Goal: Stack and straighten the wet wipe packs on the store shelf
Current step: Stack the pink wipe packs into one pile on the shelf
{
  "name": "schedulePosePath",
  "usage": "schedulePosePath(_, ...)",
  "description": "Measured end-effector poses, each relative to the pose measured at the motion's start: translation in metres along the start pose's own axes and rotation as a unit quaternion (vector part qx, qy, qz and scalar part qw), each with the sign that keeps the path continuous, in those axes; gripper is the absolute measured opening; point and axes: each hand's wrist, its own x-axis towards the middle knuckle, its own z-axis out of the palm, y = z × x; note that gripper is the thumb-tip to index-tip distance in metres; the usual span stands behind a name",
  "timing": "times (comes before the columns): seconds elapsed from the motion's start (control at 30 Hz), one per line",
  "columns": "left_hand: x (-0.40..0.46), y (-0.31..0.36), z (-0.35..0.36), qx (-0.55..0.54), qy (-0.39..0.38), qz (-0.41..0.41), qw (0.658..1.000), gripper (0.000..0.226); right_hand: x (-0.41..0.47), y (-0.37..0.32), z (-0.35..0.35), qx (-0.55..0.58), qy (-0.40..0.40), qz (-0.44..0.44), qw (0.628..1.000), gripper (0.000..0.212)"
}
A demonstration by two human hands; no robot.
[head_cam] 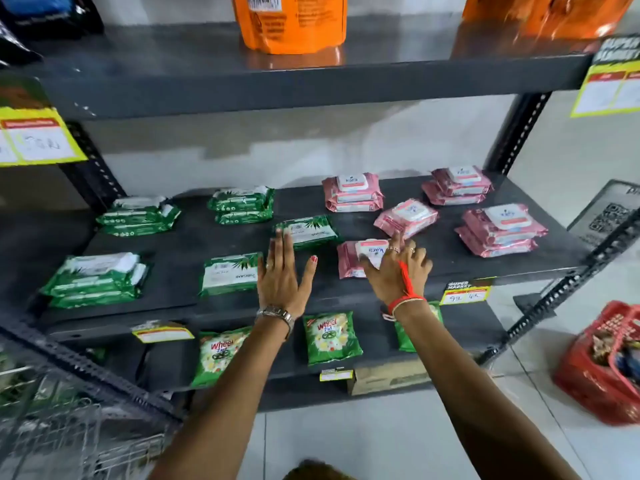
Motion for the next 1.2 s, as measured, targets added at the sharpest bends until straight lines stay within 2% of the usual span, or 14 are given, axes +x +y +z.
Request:
schedulePosePath(0.03,0.001,-0.004,0.006,0.006,-0.048,-0.016,0.999,0.087,0.004,-0.002,0.002,-0.003,-0.032,0.036,0.999,0.088)
schedulePosePath(0.13,0.011,-0.018,0.033,0.043,-0.088,0.018,0.995,0.09,0.021,-0.009,0.009,0.014,-0.058,0.094,0.994,0.094)
schedulePosePath(0.27,0.007,-0.022,0.056,0.055,-0.135,0.038,0.989,0.087,0.028,-0.013,0.023,-0.008,-0.08,0.115,0.99,0.102)
schedulePosePath(0.4,0.004,-0.03,0.064,0.066,-0.109,0.045,0.991,0.085,0.035,-0.012,0.027,-0.034,-0.105,0.117,0.987,0.099)
schedulePosePath(0.6,0.001,-0.031,0.068,0.07,-0.091,0.044,0.992,0.079,0.057,0.011,0.013,-0.073,-0.273,-0.012,0.959,0.069)
schedulePosePath(0.67,0.001,-0.03,0.067,0.069,-0.09,0.042,0.993,0.078,0.07,0.017,0.011,-0.037,-0.274,-0.019,0.961,0.057)
schedulePosePath(0.73,0.0,-0.028,0.066,0.067,-0.089,0.042,0.993,0.078,0.076,0.017,0.009,0.024,-0.212,-0.002,0.977,0.057)
schedulePosePath(0.8,0.001,-0.027,0.066,0.068,-0.082,0.036,0.994,0.077,0.078,0.021,0.01,0.034,-0.162,0.018,0.986,0.045)
schedulePosePath(0.83,0.0,-0.027,0.067,0.069,-0.077,0.032,0.994,0.076,0.077,0.023,0.012,0.034,-0.175,0.036,0.983,0.044)
schedulePosePath(0.87,0.0,-0.027,0.067,0.07,-0.073,0.03,0.994,0.075,0.071,0.022,0.014,0.039,-0.221,0.049,0.973,0.047)
schedulePosePath(0.93,0.0,-0.027,0.067,0.07,-0.07,0.03,0.995,0.075,0.066,0.022,0.019,0.026,-0.263,0.019,0.964,0.051)
schedulePosePath(1.03,0.0,-0.025,0.067,0.074,-0.076,0.032,0.994,0.076,0.072,0.014,0.011,-0.018,-0.25,-0.044,0.967,0.047)
schedulePosePath(1.2,-0.001,-0.026,0.067,0.081,-0.079,0.021,0.993,0.074,0.084,0.011,0.002,-0.059,-0.303,-0.12,0.944,0.051)
